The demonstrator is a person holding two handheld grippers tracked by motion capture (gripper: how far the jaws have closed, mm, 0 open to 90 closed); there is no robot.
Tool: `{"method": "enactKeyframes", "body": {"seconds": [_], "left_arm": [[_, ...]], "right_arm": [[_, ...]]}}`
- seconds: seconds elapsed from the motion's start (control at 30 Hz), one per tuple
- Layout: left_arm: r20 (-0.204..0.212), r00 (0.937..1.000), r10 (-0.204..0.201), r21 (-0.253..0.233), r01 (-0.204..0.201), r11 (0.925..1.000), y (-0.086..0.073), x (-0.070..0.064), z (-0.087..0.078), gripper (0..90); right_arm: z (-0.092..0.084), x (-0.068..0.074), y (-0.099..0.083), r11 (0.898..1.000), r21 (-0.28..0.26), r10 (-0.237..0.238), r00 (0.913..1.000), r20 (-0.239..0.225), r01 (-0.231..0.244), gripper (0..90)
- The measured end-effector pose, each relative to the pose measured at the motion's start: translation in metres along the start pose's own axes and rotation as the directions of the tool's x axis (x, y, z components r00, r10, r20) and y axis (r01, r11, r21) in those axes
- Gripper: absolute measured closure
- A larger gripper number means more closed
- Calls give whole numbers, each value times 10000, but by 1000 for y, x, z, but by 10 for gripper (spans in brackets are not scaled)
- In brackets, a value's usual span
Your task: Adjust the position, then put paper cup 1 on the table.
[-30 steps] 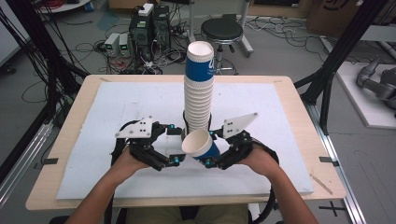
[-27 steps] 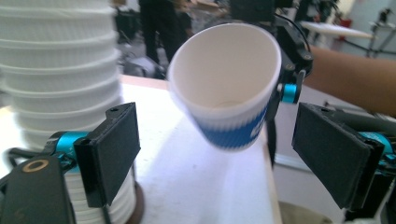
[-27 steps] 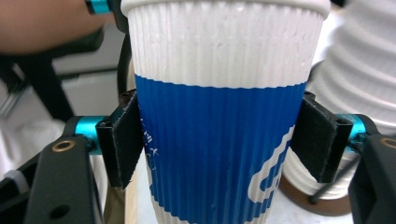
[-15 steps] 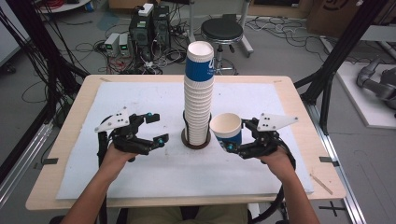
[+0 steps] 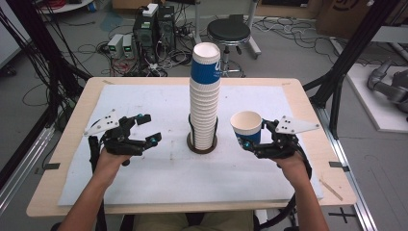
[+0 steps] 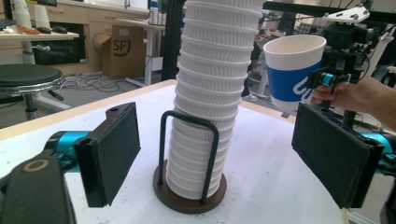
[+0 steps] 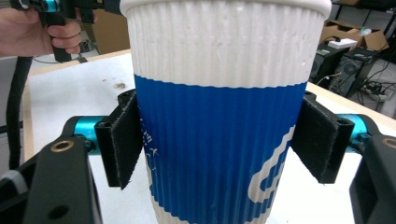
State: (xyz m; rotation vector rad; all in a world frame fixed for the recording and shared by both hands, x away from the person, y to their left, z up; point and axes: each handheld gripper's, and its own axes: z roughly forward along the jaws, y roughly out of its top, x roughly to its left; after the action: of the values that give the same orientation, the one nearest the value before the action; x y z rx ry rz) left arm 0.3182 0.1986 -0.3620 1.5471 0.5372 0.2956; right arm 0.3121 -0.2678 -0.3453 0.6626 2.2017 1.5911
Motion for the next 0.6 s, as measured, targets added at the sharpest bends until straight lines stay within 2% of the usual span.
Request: {"method": "enactKeyframes", "body": {"seconds": [0.13, 0.4, 0.53, 0.6], "left_arm": [[-73, 10000, -13, 53, 14, 10000, -1, 1, -1, 154], [-48, 10000, -60, 71, 60, 10000, -3, 4, -2, 154], [-82, 9998, -200, 67, 200, 9998, -5, 5, -3, 154], [-41, 9989, -465, -39, 465, 9989, -7, 6, -4, 157]], "right_arm": [[0, 0, 0, 10000, 38, 57, 10000, -81, -57, 252], [-2, -3, -1, 9999, -105, 83, 9994, 329, -80, 251], [-3, -5, -2, 9996, -216, 202, 9982, 565, -190, 249], [-4, -6, -4, 9994, -254, 254, 9971, 720, -236, 249]]}}
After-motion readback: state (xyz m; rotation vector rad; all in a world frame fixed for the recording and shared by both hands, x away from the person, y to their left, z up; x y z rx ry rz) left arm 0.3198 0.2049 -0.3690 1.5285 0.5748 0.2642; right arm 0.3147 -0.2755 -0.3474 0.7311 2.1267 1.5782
